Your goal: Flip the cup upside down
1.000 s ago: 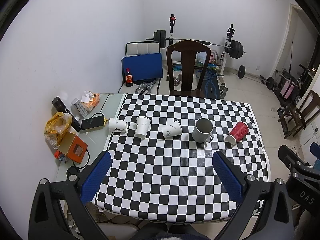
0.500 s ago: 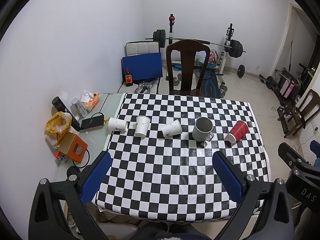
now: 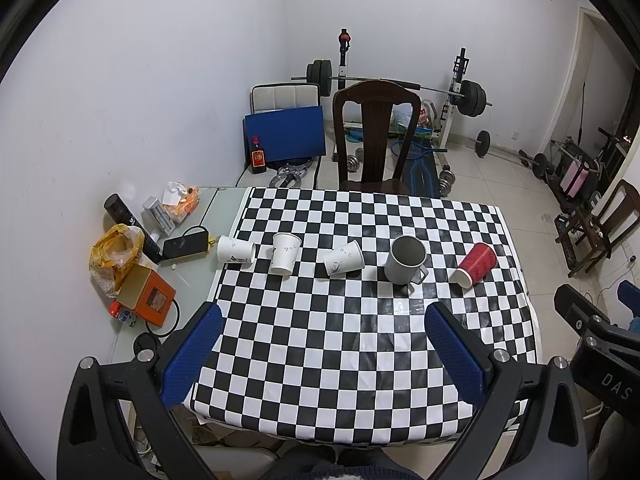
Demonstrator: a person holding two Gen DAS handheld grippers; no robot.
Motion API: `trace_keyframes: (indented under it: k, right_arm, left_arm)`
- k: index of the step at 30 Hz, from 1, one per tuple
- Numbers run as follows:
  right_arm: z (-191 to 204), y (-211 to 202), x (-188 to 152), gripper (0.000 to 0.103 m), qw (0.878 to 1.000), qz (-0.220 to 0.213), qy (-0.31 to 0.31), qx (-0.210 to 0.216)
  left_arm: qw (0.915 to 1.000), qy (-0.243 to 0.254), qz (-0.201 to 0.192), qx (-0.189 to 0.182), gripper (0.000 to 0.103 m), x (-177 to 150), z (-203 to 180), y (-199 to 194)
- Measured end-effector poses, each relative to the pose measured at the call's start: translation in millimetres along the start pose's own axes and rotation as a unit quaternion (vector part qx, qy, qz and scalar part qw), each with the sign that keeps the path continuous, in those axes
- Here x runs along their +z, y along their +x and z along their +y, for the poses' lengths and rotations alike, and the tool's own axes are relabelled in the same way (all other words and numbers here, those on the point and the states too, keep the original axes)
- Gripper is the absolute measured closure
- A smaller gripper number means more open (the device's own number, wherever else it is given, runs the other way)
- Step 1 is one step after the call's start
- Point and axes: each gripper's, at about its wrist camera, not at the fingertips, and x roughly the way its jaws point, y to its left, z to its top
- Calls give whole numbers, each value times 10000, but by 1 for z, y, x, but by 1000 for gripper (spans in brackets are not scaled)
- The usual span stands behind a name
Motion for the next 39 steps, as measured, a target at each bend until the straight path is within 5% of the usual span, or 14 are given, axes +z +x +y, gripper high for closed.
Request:
trace_keyframes:
  k: [13,16,29,39]
  right_arm:
    - [-3,8,-1,0,9999,44,132,-22]
    - [-10,29,-3,0,9995,152,284,-78]
    - [-68,290,-82,0,9741,2015,995,-245]
    - [-75,409,-93,0,9691,2213,1064,-243]
  left_arm:
    - [9998,-5,-214,55,0,-2,2,0]
    - [9987,176,-426,230,0,-3,-10,36]
    - [9886,1413,432,287,0,-22,-108,266]
    - [9824,1816,422,-89,1,-32,-151,366]
